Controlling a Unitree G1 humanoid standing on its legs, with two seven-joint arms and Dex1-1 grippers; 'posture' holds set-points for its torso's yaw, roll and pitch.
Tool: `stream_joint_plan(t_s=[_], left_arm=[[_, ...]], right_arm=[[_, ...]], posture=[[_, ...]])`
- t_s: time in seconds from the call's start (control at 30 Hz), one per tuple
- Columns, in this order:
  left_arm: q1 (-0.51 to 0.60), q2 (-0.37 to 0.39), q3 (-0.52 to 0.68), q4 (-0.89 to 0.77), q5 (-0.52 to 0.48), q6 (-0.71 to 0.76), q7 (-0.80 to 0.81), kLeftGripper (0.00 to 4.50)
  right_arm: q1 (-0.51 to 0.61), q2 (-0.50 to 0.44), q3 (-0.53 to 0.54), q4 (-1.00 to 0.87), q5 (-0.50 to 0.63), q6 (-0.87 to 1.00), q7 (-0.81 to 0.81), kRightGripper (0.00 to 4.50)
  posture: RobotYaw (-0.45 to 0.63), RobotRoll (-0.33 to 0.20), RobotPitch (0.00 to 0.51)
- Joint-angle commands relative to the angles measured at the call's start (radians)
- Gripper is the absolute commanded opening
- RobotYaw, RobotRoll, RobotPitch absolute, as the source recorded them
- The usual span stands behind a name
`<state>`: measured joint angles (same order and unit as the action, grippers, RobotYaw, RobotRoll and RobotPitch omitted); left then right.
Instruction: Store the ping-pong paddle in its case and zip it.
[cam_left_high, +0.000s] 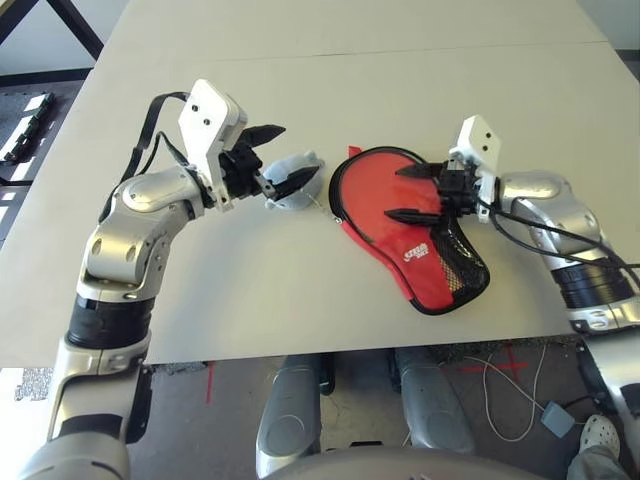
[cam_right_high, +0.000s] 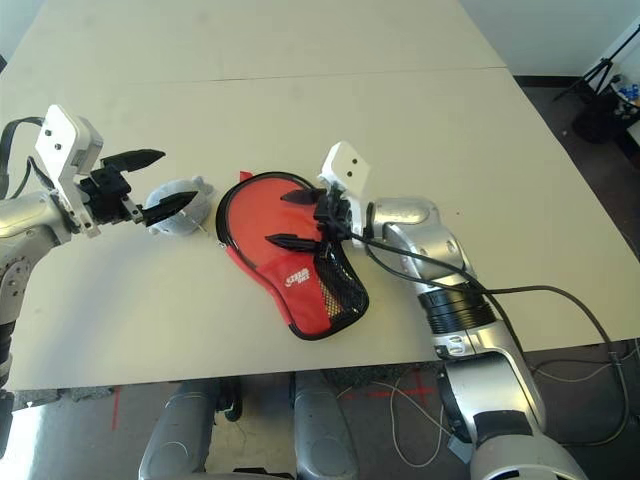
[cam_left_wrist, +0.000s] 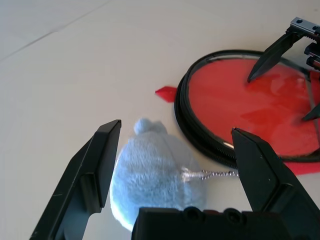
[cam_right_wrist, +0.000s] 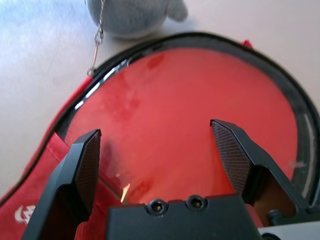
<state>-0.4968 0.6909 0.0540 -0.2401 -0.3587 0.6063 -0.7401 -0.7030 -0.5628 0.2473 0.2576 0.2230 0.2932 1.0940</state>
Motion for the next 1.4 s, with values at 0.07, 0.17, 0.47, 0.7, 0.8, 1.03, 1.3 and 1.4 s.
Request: stream_joint_plan(t_s=[0.07,0.17,0.47,0.7,0.8,1.03,1.3,1.4], left_arm=[[0.021,0.0,-0.022,0.005,0.01,0.0,-0.006,4.5],[0.018,-0.004,-0.031,0.03,0.02,-0.001,-0.007,4.5],[-0.063,-0.045,-0.044,0.118,0.045,0.1,0.074,4.5],[-0.128,-0.084,-0.062,0.135,0.05,0.249,0.139,4.5],[-0.149,-0.089,-0.067,0.138,0.038,0.333,0.149,4.5],[-0.207,-0.086,-0.096,0.153,0.017,0.571,0.168,4.5],[-0.22,-0.096,-0.101,0.166,0.017,0.584,0.179,2.62],[-0.23,-0.099,-0.106,0.175,0.019,0.579,0.179,1.81]], right_arm=[[0.004,0.016,0.022,0.038,-0.053,-0.037,0.008,4.49],[0.004,0.023,0.019,0.039,-0.063,-0.036,0.013,4.49],[0.026,0.023,0.02,0.01,-0.074,-0.024,0.015,4.49],[0.032,0.029,0.016,-0.009,-0.077,-0.005,0.01,4.49],[0.03,0.032,0.013,-0.012,-0.079,0.001,0.006,4.49],[0.029,0.04,0.008,-0.011,-0.085,0.006,-0.007,4.49],[0.032,0.043,0.01,-0.013,-0.089,0.011,-0.022,4.5],[0.035,0.043,0.012,-0.015,-0.091,0.012,-0.024,4.5]], posture=[[0.06,0.0,0.295],[0.06,0.0,0.296],[0.05,0.0,0.3],[0.04,0.0,0.302],[0.04,0.0,0.305],[0.03,0.0,0.309],[0.03,0.0,0.311],[0.03,0.0,0.312]])
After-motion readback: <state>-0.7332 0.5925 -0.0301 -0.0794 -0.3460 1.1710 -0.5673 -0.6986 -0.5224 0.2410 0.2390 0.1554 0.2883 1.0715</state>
